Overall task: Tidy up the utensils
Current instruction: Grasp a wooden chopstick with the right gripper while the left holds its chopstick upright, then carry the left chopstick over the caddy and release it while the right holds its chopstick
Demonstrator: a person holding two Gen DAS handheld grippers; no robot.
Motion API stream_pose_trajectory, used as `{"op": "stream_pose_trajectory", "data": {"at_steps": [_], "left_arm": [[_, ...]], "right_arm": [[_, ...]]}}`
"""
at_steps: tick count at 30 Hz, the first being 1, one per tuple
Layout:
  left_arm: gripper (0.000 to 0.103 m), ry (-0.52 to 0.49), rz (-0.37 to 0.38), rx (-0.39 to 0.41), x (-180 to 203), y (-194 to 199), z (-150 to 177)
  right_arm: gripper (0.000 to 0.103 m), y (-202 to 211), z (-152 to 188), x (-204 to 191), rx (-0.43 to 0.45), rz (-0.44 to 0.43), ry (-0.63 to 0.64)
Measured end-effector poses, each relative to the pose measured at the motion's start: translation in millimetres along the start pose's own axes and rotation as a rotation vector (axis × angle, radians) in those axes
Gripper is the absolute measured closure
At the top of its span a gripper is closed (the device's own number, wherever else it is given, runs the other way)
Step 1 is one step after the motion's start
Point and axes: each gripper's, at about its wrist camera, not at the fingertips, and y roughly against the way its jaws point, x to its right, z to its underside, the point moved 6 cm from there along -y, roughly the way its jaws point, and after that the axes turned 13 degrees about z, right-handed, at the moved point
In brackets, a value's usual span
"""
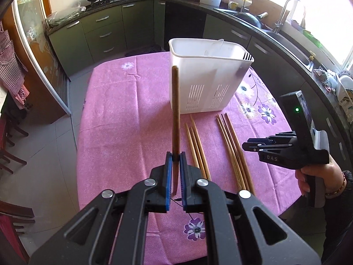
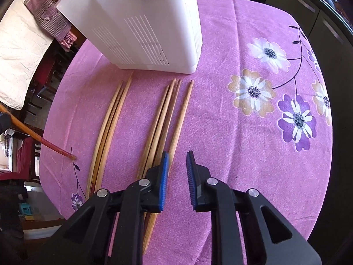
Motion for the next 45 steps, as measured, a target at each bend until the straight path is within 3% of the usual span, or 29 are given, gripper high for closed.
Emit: {"op": "stream_pose_trajectory", "data": {"at_steps": [13, 21, 24, 28, 37, 40, 45], "left_arm": [[0.096, -0.031, 0.001, 0.008, -0.5, 3.3, 4.6], [0.096, -0.035, 0.008, 0.010, -1.4, 3.2, 4.5], [0.096, -0.032, 0.007, 0.012, -2.4, 2.8, 4.3], [0.096, -0.035, 0.004, 0.008, -1.8, 2.5, 4.0], [0.096, -0.041, -0.003, 0.006, 0.4, 2.8, 5.2], [0.096, -0.044, -0.001, 0.007, 0.8, 3.7, 6.4], [0.096, -0.048, -0.002, 0.006, 1.6, 5.0, 7.5]], "right_arm": [[0.090, -14.9, 0.3, -28.8, -0.095, 0.099, 0.027], [0.096, -21.3, -4.7, -43.9, -0.070, 0.164, 0.039], [0.096, -17.7, -3.1, -40.6, -0.055, 0.126, 0.015], [0.096, 9.9, 0.2, -29.6, 0.024, 0.065, -0.022], [0.096, 126.5, 20.1, -8.2, 0.381, 0.016, -0.055], [0.096, 139.4, 34.4, -1.9, 0.426, 0.032, -0.045], [0.096, 142.9, 46.5, -3.4, 0.429, 0.030, -0.027]]}}
